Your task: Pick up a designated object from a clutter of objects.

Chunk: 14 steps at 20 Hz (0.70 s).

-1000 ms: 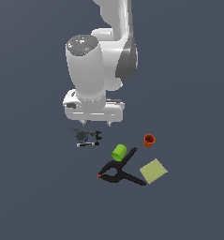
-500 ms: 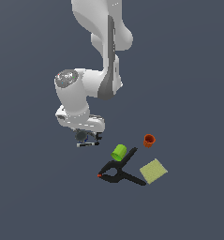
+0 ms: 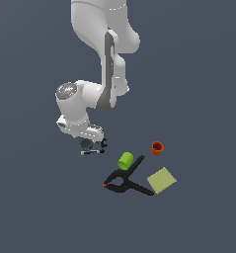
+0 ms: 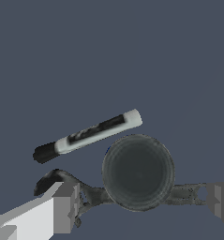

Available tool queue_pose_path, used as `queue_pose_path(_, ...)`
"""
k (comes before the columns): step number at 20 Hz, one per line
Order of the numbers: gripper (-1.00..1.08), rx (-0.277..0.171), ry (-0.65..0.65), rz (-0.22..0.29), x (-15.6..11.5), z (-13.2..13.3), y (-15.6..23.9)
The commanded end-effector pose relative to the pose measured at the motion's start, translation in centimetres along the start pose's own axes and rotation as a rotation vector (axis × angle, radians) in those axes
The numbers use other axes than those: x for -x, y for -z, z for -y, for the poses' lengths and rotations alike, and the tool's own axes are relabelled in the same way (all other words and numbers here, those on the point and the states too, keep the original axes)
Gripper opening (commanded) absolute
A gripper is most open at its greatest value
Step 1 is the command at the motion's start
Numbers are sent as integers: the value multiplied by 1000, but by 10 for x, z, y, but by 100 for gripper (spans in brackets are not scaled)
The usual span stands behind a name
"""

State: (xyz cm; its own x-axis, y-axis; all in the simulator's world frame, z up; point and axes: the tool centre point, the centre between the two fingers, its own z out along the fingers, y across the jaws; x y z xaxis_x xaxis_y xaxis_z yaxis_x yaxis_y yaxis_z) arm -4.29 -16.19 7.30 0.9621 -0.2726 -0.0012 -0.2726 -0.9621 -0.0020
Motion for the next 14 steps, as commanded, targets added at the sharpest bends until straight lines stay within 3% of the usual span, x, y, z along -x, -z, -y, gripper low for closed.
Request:
queue_pose_path(1, 100, 2, -7, -1, 2, -4, -4)
queue_pose_path(14, 100, 2, -8, 0, 3, -4, -34)
